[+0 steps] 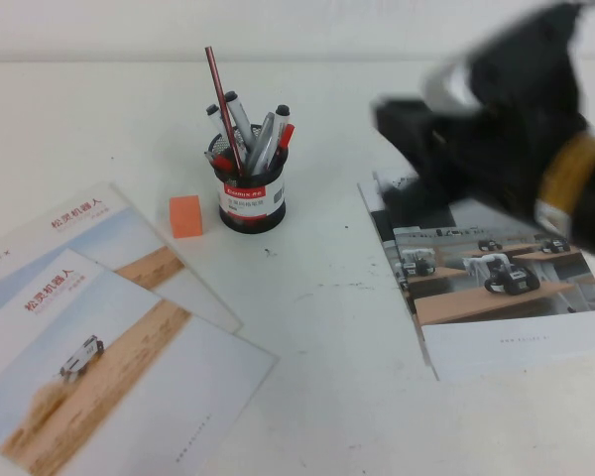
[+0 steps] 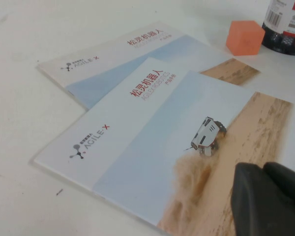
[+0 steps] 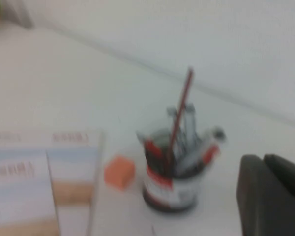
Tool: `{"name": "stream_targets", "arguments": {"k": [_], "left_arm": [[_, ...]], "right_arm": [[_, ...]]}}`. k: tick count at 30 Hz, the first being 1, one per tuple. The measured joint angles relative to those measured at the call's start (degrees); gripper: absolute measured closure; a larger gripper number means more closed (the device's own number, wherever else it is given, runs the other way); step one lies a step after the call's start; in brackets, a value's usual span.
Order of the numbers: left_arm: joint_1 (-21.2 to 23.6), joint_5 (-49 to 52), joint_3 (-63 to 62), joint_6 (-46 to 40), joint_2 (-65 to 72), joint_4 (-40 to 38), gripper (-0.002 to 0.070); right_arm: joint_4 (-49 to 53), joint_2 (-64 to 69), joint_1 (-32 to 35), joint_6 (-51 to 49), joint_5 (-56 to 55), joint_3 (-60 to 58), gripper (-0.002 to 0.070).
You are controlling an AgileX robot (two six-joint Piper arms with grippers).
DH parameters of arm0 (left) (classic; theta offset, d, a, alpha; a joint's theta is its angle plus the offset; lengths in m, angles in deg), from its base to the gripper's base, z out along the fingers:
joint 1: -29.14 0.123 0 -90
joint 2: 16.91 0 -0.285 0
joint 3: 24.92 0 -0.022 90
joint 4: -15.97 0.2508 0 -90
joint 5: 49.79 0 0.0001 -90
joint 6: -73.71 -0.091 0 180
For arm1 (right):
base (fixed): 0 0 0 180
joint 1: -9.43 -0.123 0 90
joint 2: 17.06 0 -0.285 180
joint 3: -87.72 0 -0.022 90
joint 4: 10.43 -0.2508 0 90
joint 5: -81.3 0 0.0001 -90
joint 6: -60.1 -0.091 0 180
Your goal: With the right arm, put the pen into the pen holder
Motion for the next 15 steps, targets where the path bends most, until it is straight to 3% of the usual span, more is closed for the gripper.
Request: {"name": "stream_targets", "arguments": {"k": [8, 15], "left_arm": [[0.0, 0.0, 0.0, 0.0, 0.0, 0.0, 0.0676], [0.0, 0.0, 0.0, 0.0, 0.0, 0.0, 0.0676]], "right_arm": [[-5.12, -26.93, 0.0, 0.0, 16.92, -18.87, 0.0695], [-8.01, -51.47, 0.23, -1.1, 25.31, -32.76, 0.0695]]}}
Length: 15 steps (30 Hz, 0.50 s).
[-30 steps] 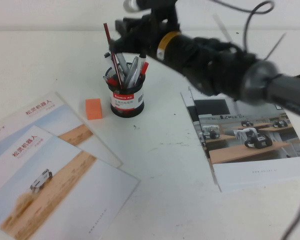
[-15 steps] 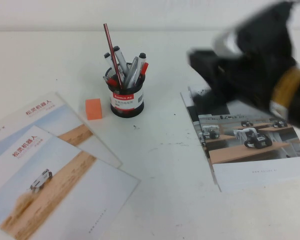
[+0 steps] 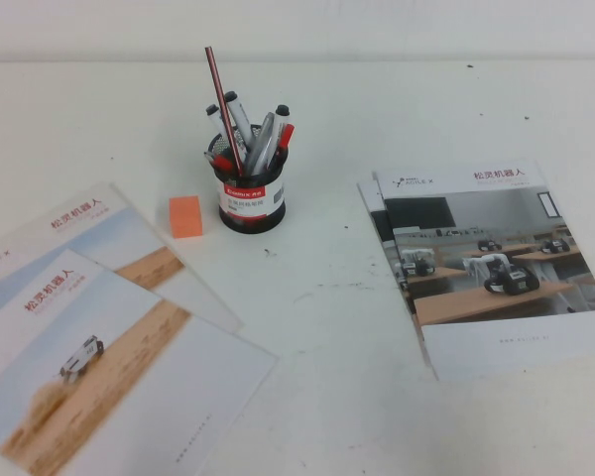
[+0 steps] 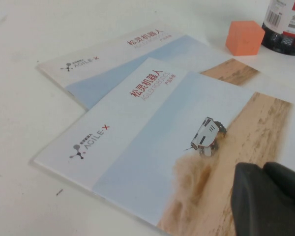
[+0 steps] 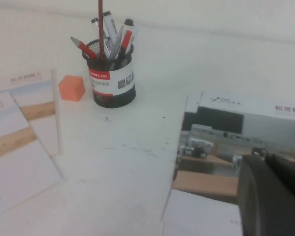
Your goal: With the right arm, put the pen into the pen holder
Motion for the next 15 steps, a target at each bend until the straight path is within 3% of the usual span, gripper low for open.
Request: {"name": "stream_targets", "arguments": {"k": [6, 15], "left_arm": [[0.0, 0.0, 0.0, 0.0, 0.0, 0.0, 0.0676], [0.0, 0.0, 0.0, 0.0, 0.0, 0.0, 0.0676]], "right_arm": [[-0.11, -13.58, 7.98, -1.58, 0.68, -7.97, 0.0695], [-0.12, -15.67, 25.99, -1.71, -6.57, -14.22, 0.0695]]}}
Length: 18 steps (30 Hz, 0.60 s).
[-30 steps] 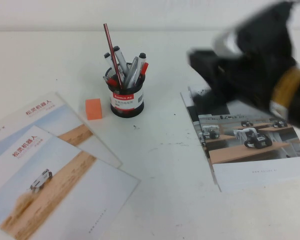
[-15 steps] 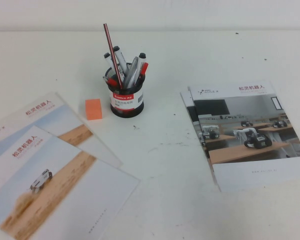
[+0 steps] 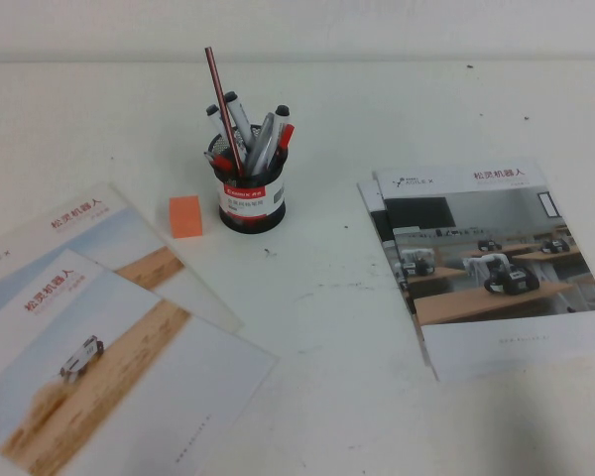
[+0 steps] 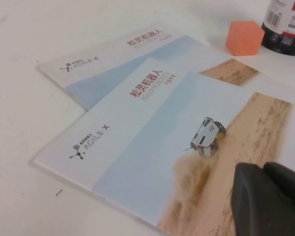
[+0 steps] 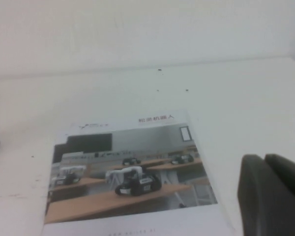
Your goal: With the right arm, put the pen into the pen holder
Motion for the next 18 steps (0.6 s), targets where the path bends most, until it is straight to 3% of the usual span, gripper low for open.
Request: {"name": "stream_targets", "arguments": {"k": [6, 11, 13, 18], "left_arm": [[0.0, 0.0, 0.0, 0.0, 0.0, 0.0, 0.0676], [0.0, 0.0, 0.0, 0.0, 0.0, 0.0, 0.0676], [0.0, 0.0, 0.0, 0.0, 0.0, 0.0, 0.0676], [0.0, 0.0, 0.0, 0.0, 0.0, 0.0, 0.0676]], "right_arm": [[-2.57, 0.0, 1.14, 1.31, -3.1, -3.36, 0.0695], [-22.7, 0.0, 1.82, 23.11, -3.59, -6.52, 0.0695], [-27.47, -0.97, 2.29, 27.52, -3.59, -7.39, 0.0695], [-29.54, -4.79, 2.27, 26.93, -2.15, -8.46, 0.0695]]}}
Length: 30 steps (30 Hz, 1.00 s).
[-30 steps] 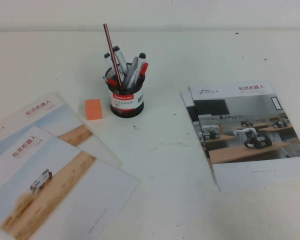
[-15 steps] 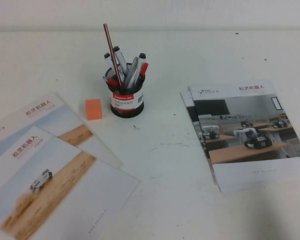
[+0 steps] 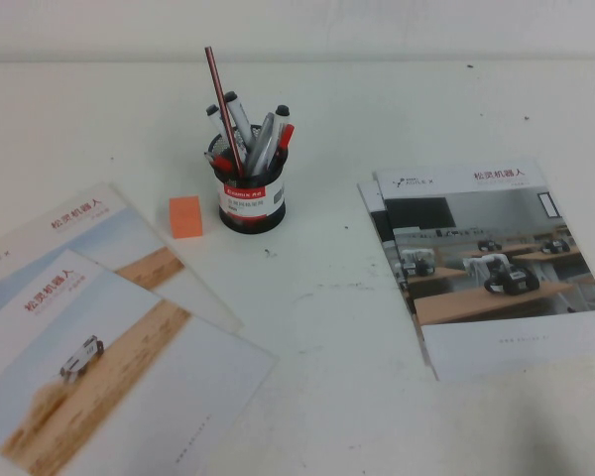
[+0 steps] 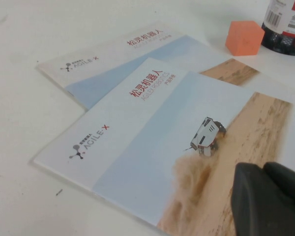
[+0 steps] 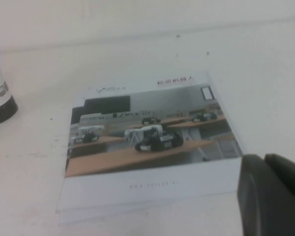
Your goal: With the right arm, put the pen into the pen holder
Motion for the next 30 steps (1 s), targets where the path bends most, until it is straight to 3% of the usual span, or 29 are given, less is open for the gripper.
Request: {"name": "stream_targets", "arguments": {"k": [9, 30], "left_arm": [[0.0, 0.0, 0.0, 0.0, 0.0, 0.0, 0.0676], [0.0, 0.0, 0.0, 0.0, 0.0, 0.0, 0.0676]], "right_arm": [[-0.26, -1.36, 0.0, -1.29, 9.86, -0.13, 0.0695], [-0.73, -1.36, 0.12, 3.81, 10.2, -0.13, 0.0695]]}}
